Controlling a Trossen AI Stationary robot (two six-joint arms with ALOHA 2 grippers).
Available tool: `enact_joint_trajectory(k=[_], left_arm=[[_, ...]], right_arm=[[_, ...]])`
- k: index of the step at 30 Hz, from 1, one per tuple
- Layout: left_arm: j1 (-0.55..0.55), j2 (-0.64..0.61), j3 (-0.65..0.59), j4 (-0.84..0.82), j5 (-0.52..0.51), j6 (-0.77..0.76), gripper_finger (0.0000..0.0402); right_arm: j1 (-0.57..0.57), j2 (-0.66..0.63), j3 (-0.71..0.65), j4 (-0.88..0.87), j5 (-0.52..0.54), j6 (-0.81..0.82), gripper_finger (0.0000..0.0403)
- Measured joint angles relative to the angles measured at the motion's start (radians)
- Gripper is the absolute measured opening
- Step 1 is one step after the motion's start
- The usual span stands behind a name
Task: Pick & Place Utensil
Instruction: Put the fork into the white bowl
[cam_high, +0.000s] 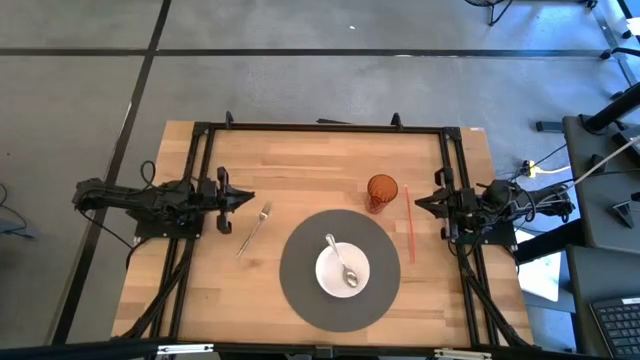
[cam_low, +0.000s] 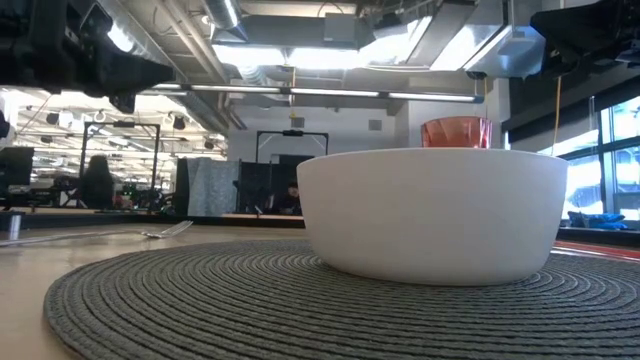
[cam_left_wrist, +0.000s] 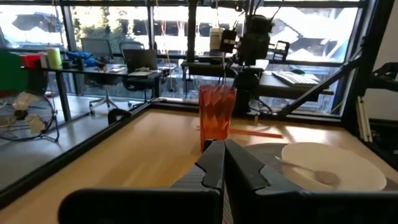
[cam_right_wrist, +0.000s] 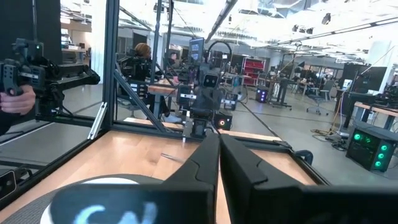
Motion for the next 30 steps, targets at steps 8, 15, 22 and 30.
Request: enact_joint_trajectory(k=[8,15,22,30], left_arm=[[0.000,0.000,0.000,-0.024,0.002,-0.022,0.0001],[0.000,0.000,0.000,-0.033,0.002,-0.043,0.0001],[0.000,0.000,-0.024,-0.031,0.001,-0.037,0.0002],[0.000,0.001,-0.024,-0.045,0.000,-0.016,0.0003]], right_arm=[[0.000,0.000,0.000,0.001,0.000,0.000,0.0016],[0.000,0.000,0.000,-0.009,0.000,0.001,0.0016],[0.000,0.000,0.000,-0.007,0.017,0.000,0.0016],[0.000,0.000,0.000,-0.008,0.034,0.005,0.0016]])
